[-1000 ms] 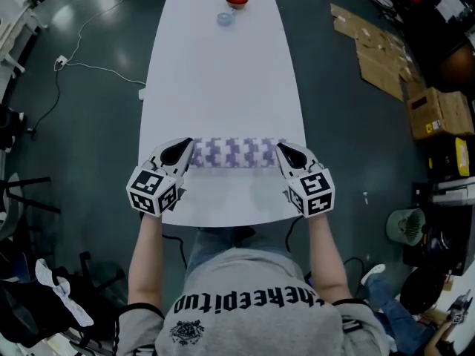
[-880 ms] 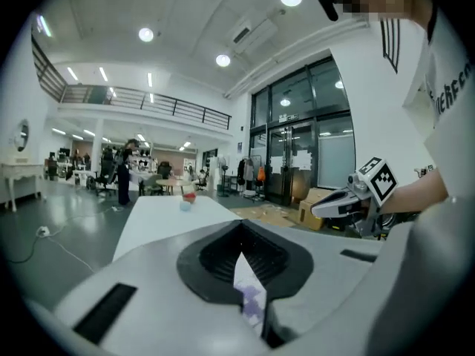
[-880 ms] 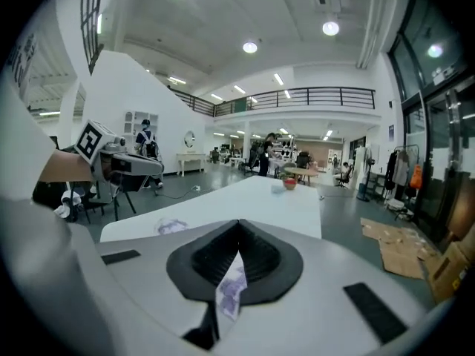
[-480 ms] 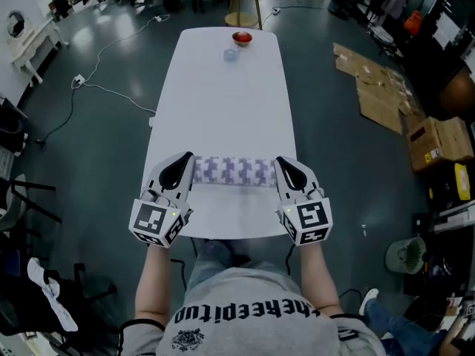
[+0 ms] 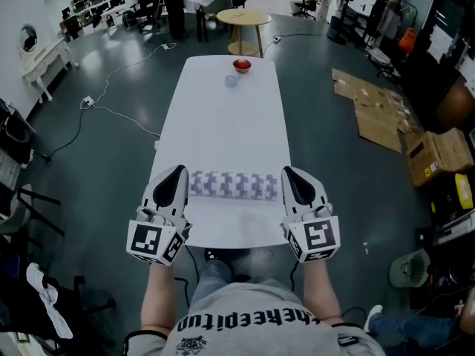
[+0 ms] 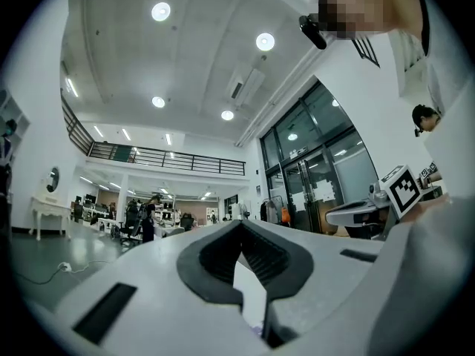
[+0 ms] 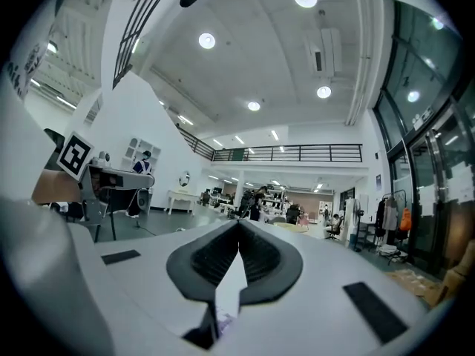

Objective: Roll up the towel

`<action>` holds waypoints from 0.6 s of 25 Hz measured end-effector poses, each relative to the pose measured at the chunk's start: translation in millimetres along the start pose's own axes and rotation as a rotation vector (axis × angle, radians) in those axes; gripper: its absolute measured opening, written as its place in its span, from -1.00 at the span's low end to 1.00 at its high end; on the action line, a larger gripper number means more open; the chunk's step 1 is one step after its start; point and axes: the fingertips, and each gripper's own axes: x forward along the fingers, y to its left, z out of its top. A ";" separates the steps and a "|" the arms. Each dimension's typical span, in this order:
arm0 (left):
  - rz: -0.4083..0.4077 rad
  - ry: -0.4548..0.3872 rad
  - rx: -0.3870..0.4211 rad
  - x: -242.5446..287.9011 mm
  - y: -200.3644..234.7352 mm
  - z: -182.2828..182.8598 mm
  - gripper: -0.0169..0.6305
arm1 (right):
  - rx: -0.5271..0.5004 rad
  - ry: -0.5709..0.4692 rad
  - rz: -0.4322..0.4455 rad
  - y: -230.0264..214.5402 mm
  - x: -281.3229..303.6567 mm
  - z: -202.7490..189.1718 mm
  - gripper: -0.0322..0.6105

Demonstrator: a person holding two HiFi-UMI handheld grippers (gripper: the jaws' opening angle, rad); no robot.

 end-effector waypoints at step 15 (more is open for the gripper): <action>0.059 -0.093 0.040 -45.9 -36.8 40.8 -0.93 | -0.036 -0.124 -0.094 -10.3 -76.1 34.2 -0.89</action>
